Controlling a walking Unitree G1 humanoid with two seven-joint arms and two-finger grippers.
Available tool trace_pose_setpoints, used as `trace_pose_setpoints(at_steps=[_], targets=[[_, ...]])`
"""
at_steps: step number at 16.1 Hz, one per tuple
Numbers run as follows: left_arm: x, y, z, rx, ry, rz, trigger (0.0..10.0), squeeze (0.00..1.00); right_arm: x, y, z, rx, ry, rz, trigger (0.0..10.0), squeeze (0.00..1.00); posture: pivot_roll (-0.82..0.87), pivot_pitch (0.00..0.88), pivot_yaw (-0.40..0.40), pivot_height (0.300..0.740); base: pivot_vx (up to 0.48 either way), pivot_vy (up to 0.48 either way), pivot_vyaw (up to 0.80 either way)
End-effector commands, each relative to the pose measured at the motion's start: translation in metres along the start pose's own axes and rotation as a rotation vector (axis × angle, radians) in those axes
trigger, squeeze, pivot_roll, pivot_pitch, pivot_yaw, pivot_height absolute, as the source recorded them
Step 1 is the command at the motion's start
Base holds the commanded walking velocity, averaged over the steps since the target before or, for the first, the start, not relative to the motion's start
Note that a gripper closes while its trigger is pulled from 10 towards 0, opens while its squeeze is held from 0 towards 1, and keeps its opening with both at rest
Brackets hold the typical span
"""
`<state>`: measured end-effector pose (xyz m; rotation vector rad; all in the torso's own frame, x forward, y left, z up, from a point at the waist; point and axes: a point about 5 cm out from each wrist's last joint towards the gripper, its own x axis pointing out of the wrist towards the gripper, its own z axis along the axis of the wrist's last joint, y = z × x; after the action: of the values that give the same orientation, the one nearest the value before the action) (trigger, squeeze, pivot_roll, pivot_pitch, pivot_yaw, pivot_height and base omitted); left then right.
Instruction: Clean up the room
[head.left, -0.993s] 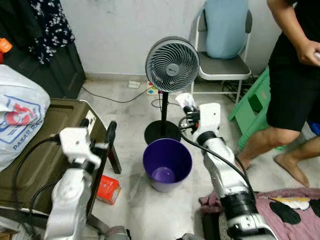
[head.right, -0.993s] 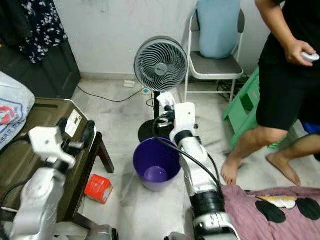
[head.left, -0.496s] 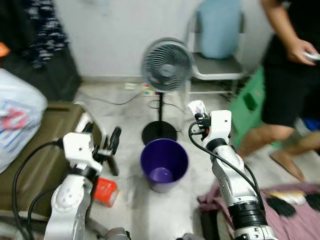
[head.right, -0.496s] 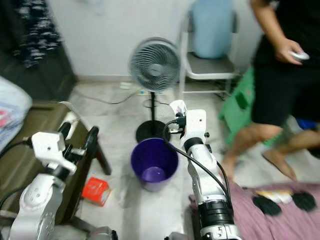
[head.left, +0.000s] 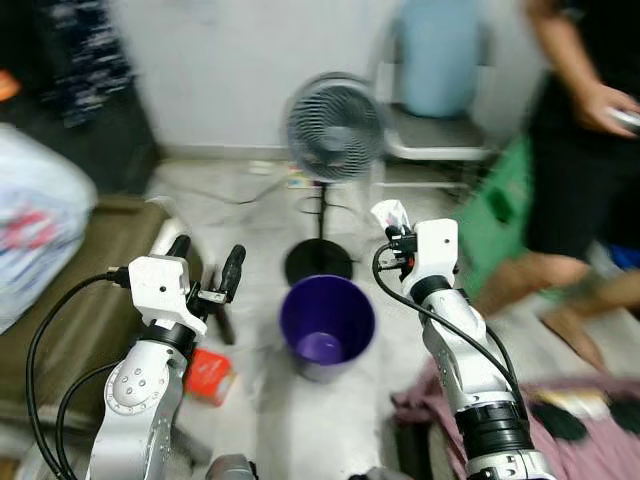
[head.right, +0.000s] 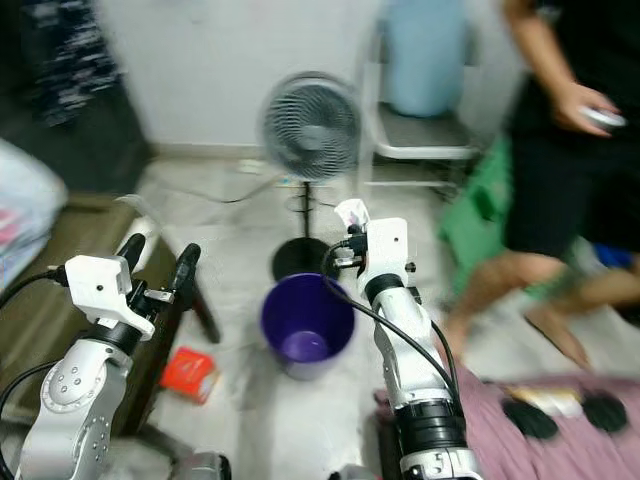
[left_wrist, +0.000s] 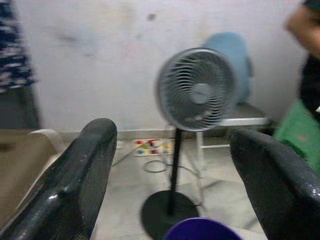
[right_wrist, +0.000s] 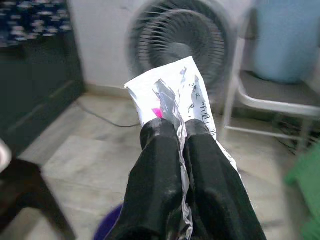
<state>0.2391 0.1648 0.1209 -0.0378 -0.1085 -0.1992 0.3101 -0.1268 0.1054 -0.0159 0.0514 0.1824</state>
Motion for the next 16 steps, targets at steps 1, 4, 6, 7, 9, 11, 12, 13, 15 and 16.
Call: trace_pose_setpoints(at_steps=[1,4,6,7,9,11,12,13,15,16], targets=[[0.0011,0.0005,-0.0001,0.008,0.008,-0.003,10.0,0.00,0.0025,0.0018,0.0063,-0.003,-0.017,0.001,10.0,0.00,0.06,0.039,-0.007,0.740,0.000,0.000,0.00],[0.0016,0.0008,-0.0002,0.004,0.010,-0.008,10.0,0.00,0.0030,0.0020,0.0063,0.002,-0.017,-0.001,10.0,0.00,0.06,0.040,-0.005,0.740,0.000,0.000,0.00],[0.0017,0.0005,-0.0005,0.002,0.011,-0.012,10.0,0.00,0.0032,0.0026,0.0065,0.003,-0.018,0.001,10.0,0.00,0.06,0.041,-0.004,0.740,0.000,0.000,0.00],[0.0017,0.0005,-0.0004,0.002,0.011,-0.013,10.0,0.00,0.0032,0.0026,0.0066,0.003,-0.018,0.001,10.0,0.00,0.06,0.041,-0.004,0.740,0.000,0.000,0.00],[0.0017,0.0005,-0.0004,0.002,0.010,-0.014,10.0,0.00,0.0031,0.0029,0.0068,0.001,-0.019,0.003,10.0,0.00,0.06,0.041,-0.003,0.740,0.127,0.000,0.00],[0.0017,0.0001,-0.0005,0.002,0.010,-0.018,10.0,0.00,0.0032,0.0034,0.0066,0.004,-0.019,0.008,10.0,0.00,0.06,0.042,-0.003,0.740,0.291,0.000,0.00],[0.0018,0.0000,-0.0005,0.002,0.009,-0.019,10.0,0.00,0.0033,0.0037,0.0065,0.006,-0.018,0.010,10.0,0.00,0.06,0.042,-0.003,0.740,0.315,0.000,0.00],[0.0019,-0.0001,-0.0005,0.001,0.008,-0.020,10.0,0.00,0.0033,0.0039,0.0065,0.008,-0.018,0.012,10.0,0.00,0.06,0.042,-0.003,0.740,0.334,0.000,0.00],[0.0019,-0.0003,-0.0004,0.002,0.008,-0.021,10.0,0.00,0.0034,0.0043,0.0065,0.010,-0.017,0.014,10.0,0.00,0.06,0.043,-0.003,0.740,0.334,0.000,0.00],[0.0019,-0.0004,-0.0004,0.002,0.008,-0.021,10.0,0.00,0.0035,0.0044,0.0065,0.010,-0.018,0.015,10.0,0.00,0.06,0.043,-0.003,0.740,0.334,0.000,0.00]])
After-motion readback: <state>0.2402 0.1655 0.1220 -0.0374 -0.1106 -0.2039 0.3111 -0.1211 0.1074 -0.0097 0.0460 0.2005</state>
